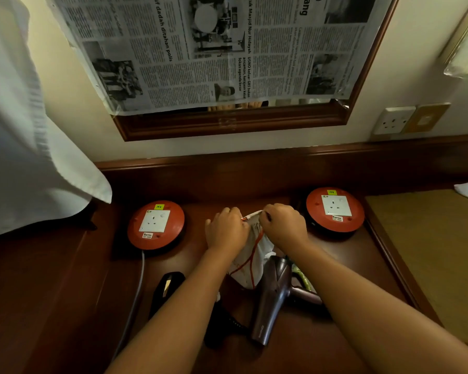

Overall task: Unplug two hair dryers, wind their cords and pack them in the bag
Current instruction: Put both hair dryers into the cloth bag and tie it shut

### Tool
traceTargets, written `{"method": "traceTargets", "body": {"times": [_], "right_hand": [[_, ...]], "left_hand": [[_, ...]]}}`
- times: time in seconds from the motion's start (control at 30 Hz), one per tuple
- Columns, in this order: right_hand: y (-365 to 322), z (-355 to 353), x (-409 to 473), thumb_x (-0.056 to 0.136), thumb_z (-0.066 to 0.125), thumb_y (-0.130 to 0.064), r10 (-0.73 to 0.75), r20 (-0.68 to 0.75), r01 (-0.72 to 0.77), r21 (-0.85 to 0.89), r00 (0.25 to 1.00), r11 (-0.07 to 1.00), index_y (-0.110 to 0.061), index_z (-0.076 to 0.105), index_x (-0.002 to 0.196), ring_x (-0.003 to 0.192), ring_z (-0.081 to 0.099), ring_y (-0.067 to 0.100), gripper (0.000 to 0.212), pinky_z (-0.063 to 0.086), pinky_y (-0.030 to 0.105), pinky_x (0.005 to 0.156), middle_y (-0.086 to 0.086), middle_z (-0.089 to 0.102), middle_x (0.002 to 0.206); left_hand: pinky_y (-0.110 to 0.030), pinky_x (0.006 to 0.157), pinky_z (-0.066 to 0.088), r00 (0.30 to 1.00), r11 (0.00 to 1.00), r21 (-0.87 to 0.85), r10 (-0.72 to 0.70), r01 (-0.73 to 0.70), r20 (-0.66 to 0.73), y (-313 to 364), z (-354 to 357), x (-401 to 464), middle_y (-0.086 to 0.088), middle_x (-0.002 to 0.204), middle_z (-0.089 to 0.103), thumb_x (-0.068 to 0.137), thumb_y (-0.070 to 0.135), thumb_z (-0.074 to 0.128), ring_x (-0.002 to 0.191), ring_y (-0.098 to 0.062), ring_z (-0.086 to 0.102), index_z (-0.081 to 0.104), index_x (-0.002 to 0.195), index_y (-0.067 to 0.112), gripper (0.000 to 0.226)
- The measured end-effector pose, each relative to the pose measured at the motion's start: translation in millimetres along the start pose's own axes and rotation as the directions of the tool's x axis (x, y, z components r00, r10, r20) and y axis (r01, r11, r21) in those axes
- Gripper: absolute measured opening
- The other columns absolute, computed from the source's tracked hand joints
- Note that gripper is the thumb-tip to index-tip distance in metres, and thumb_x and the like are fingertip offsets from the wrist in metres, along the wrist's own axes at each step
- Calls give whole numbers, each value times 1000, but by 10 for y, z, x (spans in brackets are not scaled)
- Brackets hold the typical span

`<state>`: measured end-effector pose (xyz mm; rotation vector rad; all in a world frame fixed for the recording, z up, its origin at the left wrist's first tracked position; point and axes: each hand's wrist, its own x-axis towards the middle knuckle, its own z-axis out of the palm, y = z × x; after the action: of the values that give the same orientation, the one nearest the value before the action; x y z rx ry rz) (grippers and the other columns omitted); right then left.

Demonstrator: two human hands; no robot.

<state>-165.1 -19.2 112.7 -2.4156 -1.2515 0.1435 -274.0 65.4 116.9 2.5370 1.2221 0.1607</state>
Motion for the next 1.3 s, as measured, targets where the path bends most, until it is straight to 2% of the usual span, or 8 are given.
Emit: {"method": "traceTargets", "body": {"times": [0.2,0.37,0.6,0.7,0.77,0.87,1.03,1.3], "right_hand": [[44,-108,75,92,49,-15,-48,60,36,188,997,981,-9,60,97,77,55,22,13,46,33,63,5,58,90],[7,-78,12,87,52,-12,0,12,-3,225,1000,974,-10,47,79,65,46,20,10,34,28,53,4,50,77],[-29,-84,13,88,52,-15,-16,31,9,215,999,977,-11,51,82,71,52,25,7,45,39,58,5,53,82],[-26,-72,26,87,51,-10,7,27,-14,233,1000,972,-9,51,82,71,51,25,6,40,32,56,7,53,83],[-12,-77,55,88,49,-7,19,44,-30,261,999,965,-9,53,84,72,50,22,5,39,29,57,7,53,86],[20,-126,93,91,51,-7,13,107,-50,348,994,936,-14,57,91,77,50,16,9,38,19,59,2,52,92],[-13,-124,53,84,58,-2,36,159,-104,447,987,888,-15,58,90,76,52,15,15,41,18,58,0,55,90],[-86,-176,80,80,55,-3,91,-11,-75,461,996,884,-10,57,78,71,56,25,7,45,34,55,8,59,79]], "left_hand": [[-42,89,40,994,998,44,35,-40,107,46,-104,47,1,87,61,95,46,42,90,-21,58,60,87,20,32],[-38,79,40,999,1000,4,-18,17,33,45,-139,29,0,70,53,96,32,40,68,-21,50,48,65,20,34],[-34,66,39,984,980,-90,-175,177,21,-92,-116,-11,-8,71,60,94,31,43,64,-25,51,47,57,17,40],[-37,74,42,987,984,-71,-161,162,26,-86,-128,-17,-11,85,67,95,31,41,75,-28,56,59,69,14,36],[-42,90,40,996,996,23,-86,86,12,-67,-107,-14,-7,107,64,95,34,40,98,-26,56,64,97,16,30],[-42,98,34,997,990,116,77,-80,32,-31,-105,21,-1,126,53,93,41,45,120,-22,46,53,126,25,37],[-36,76,36,985,982,132,116,-132,125,40,-262,112,-4,83,59,100,32,34,77,-20,54,55,77,16,35],[-31,57,34,993,996,-48,-77,81,85,-123,-283,96,-3,63,48,97,30,40,63,-23,49,47,59,15,40]]}}
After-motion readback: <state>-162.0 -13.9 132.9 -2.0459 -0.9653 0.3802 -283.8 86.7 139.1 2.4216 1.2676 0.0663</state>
